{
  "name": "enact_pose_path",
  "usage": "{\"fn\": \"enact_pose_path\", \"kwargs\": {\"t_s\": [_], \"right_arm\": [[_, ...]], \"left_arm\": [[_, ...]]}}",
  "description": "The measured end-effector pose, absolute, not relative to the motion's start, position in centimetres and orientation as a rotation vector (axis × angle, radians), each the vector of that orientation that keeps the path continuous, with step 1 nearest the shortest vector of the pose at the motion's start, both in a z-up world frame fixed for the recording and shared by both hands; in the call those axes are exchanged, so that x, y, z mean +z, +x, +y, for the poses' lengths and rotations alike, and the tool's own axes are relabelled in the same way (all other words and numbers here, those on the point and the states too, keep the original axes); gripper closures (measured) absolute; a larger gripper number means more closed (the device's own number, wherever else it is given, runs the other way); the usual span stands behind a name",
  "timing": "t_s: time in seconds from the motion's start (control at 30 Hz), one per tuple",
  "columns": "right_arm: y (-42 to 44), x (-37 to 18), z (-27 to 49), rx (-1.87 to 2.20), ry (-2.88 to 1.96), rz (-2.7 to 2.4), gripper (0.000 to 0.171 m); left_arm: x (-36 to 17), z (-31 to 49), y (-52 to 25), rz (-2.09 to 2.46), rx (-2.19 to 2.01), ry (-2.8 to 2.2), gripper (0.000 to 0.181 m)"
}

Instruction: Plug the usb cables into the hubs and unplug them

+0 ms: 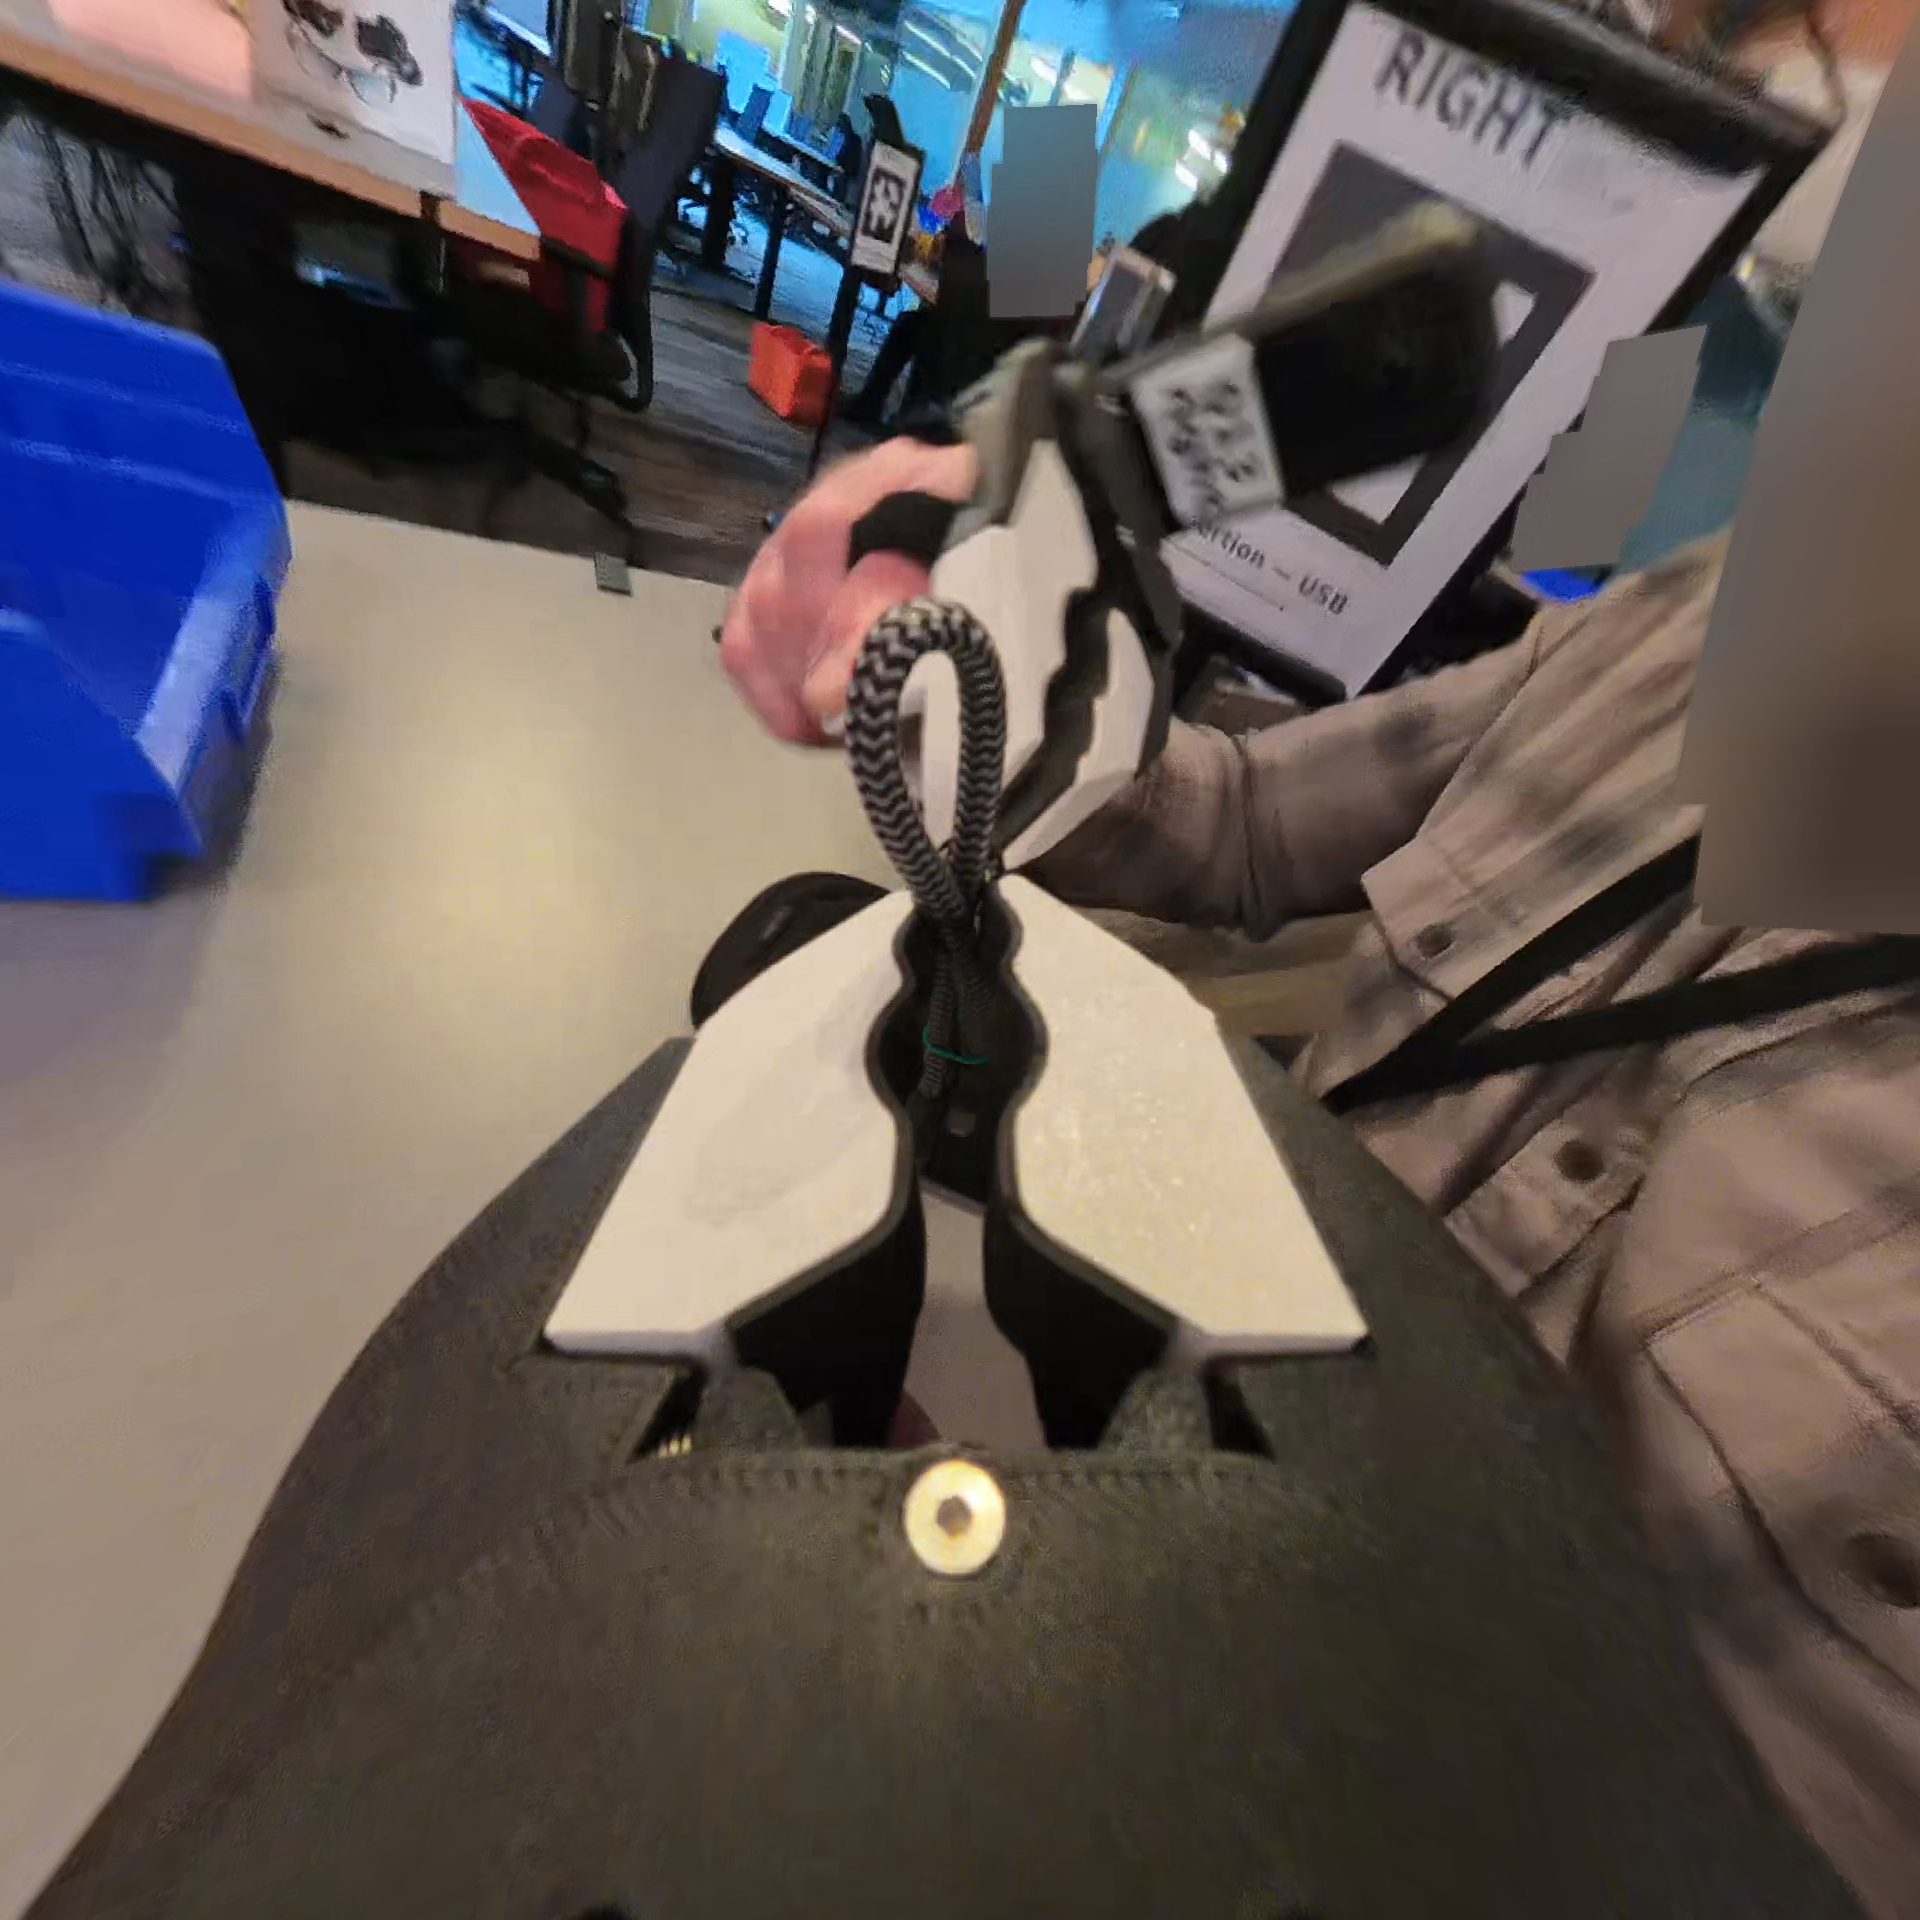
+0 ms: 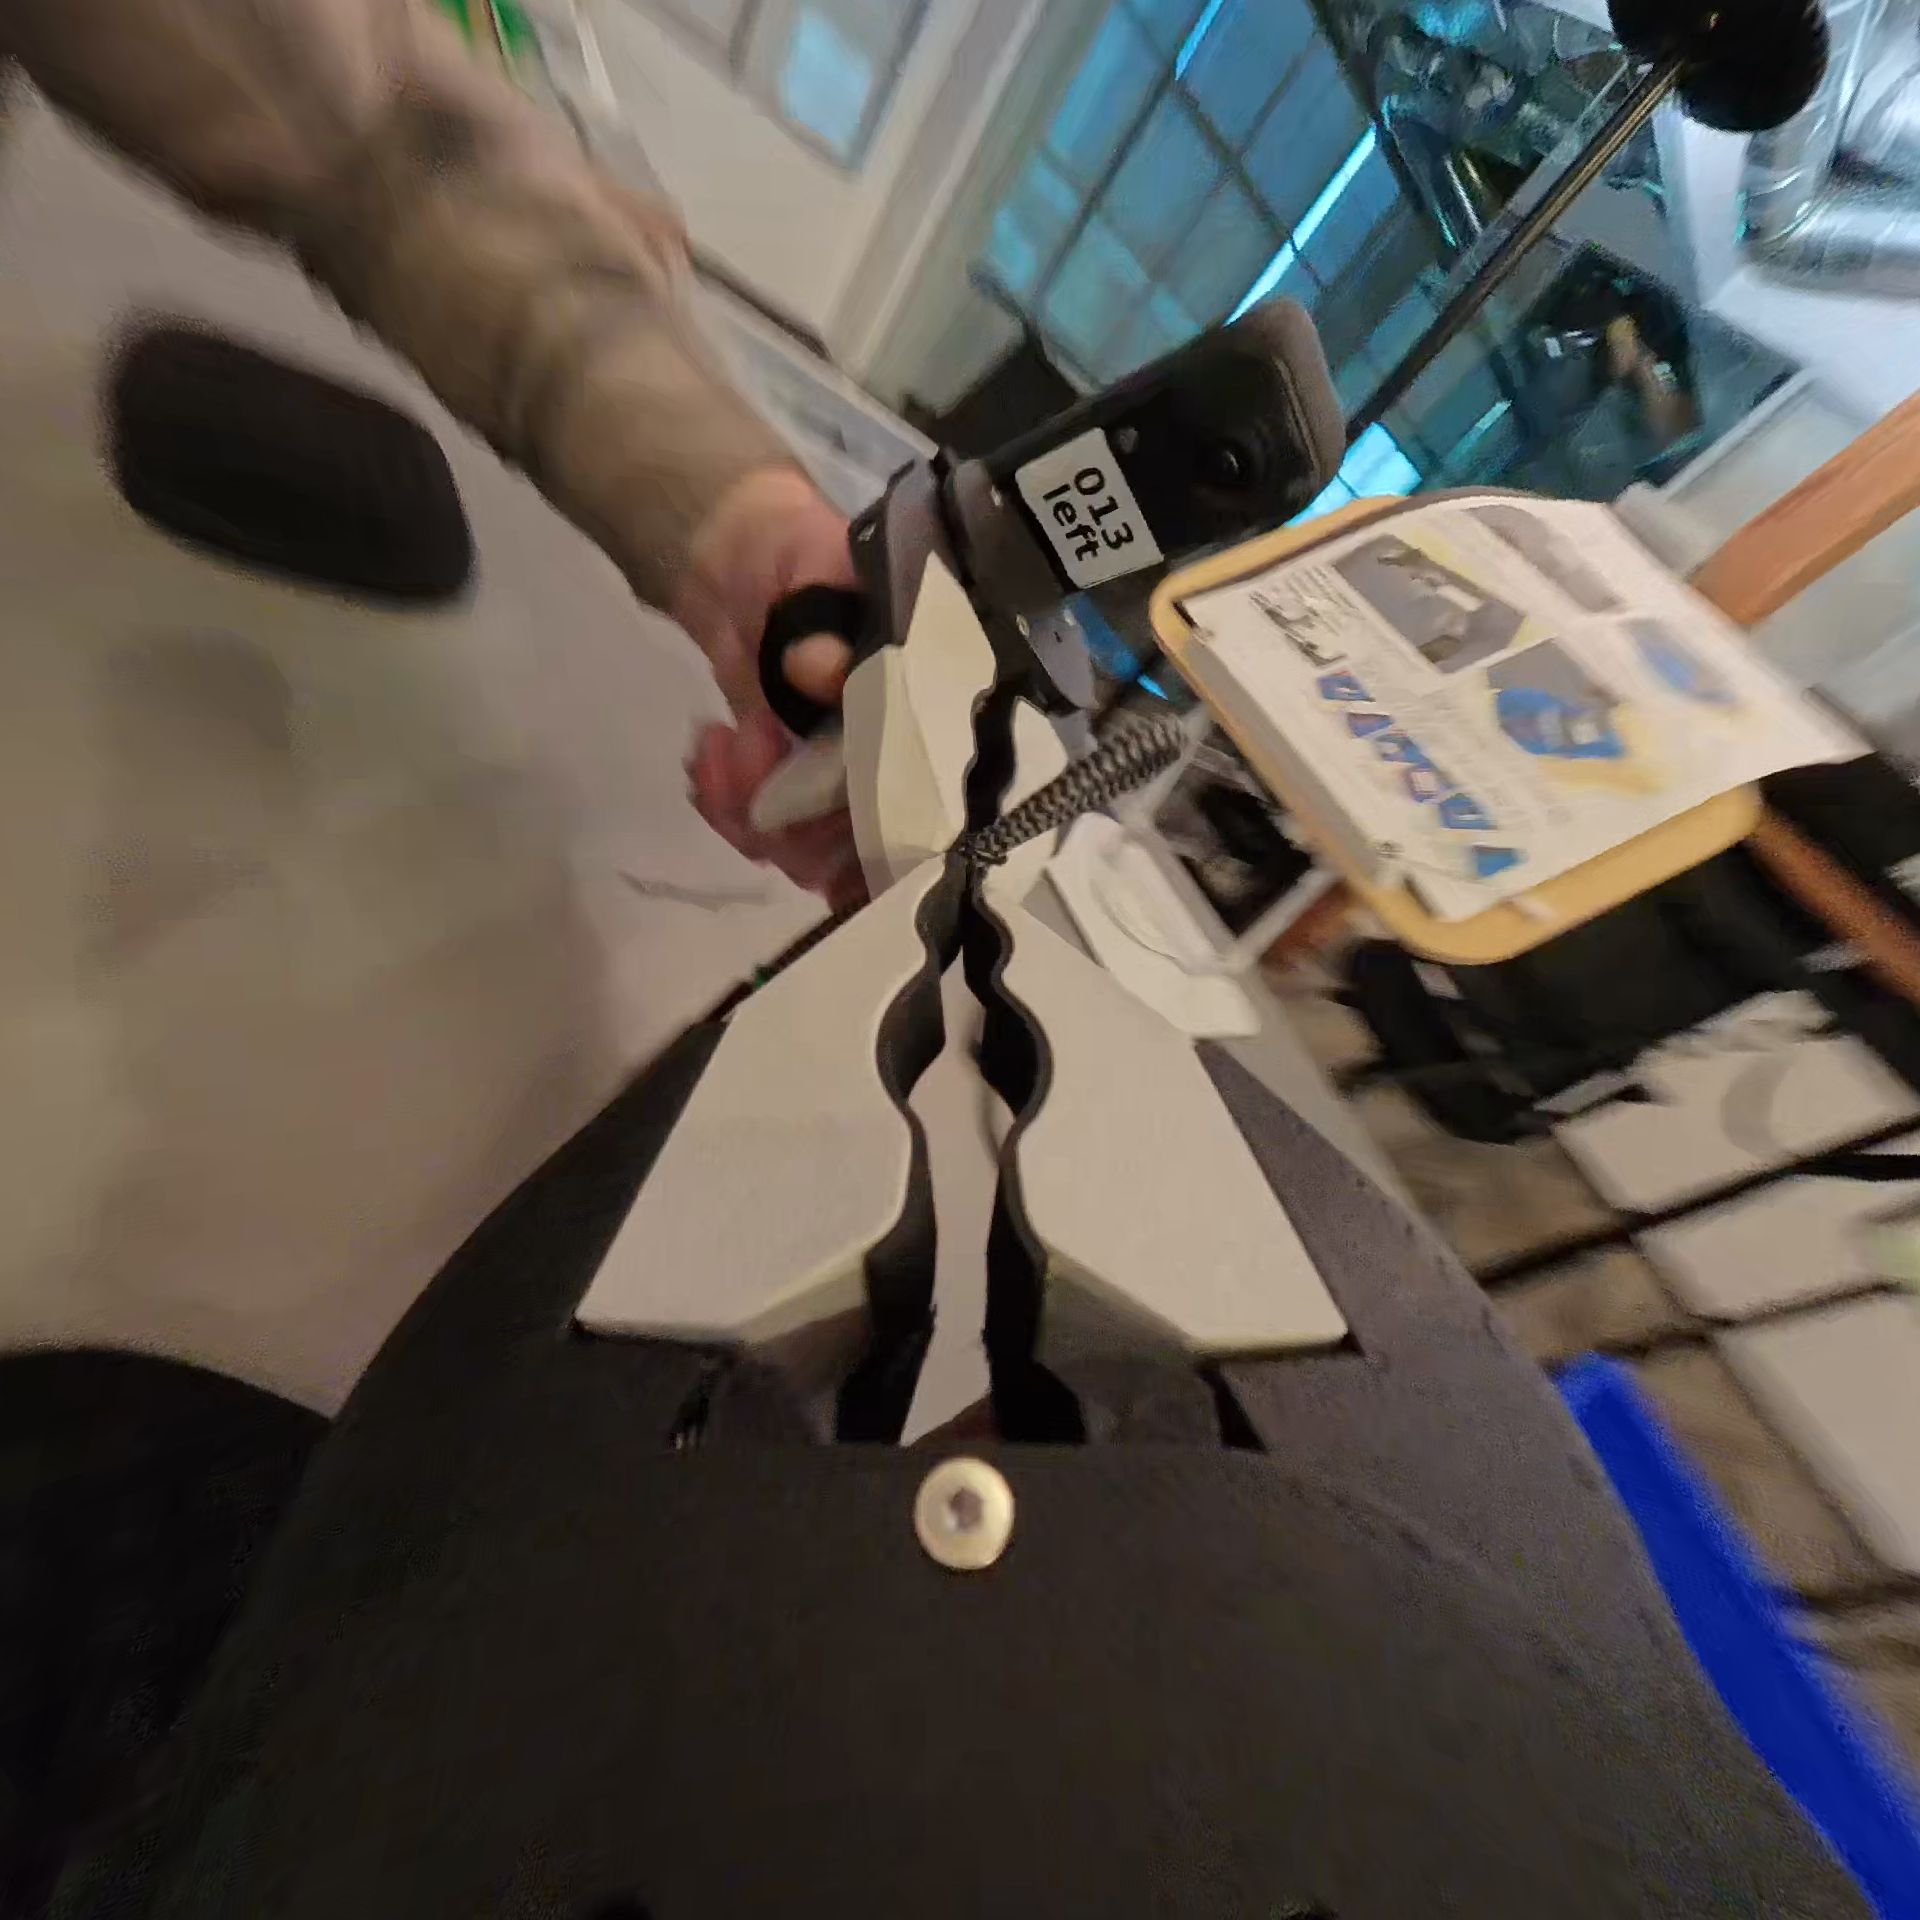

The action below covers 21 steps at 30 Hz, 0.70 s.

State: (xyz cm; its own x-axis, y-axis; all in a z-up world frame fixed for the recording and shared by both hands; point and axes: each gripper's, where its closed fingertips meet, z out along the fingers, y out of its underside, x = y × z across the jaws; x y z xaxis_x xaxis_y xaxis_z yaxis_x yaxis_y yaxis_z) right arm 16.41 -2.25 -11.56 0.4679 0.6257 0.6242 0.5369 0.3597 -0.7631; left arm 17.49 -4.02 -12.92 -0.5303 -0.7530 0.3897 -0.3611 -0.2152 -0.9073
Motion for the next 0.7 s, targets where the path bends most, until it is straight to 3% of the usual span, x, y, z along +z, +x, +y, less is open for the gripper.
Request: {"fn": "enact_pose_path", "kwargs": {"t_s": [0.17, 0.23, 0.33, 0.37, 0.5, 0.6, 0.7], "right_arm": [[16.6, -12.7, -2.2, -0.590, -1.144, -1.475, 0.171], [16.6, -13.1, -2.0, -0.641, -1.147, -1.508, 0.171], [16.8, -13.1, -1.5, -0.408, -1.270, -1.385, 0.171], [16.9, -12.6, -1.5, -0.327, -1.296, -1.334, 0.158], [17.6, -10.9, -1.8, -0.052, -1.402, -1.201, 0.150], [17.3, -10.6, -1.0, 0.149, -1.528, -1.107, 0.133], [16.2, -11.1, -0.2, 0.315, -1.599, -1.052, 0.133]], "left_arm": [[-14.3, -4.3, 17.5, 1.652, -1.875, -1.455, 0.173], [-14.9, -4.0, 17.4, 1.655, -1.836, -1.473, 0.174], [-15.1, -3.1, 17.7, 1.660, -1.680, -1.465, 0.173], [-15.4, -2.5, 17.8, 1.662, -1.595, -1.471, 0.174], [-16.5, -0.9, 17.8, 1.720, -1.360, -1.487, 0.174], [-16.7, -1.1, 17.9, 1.794, -1.204, -1.424, 0.174], [-16.4, -2.0, 18.3, 1.829, -1.113, -1.346, 0.174]]}}
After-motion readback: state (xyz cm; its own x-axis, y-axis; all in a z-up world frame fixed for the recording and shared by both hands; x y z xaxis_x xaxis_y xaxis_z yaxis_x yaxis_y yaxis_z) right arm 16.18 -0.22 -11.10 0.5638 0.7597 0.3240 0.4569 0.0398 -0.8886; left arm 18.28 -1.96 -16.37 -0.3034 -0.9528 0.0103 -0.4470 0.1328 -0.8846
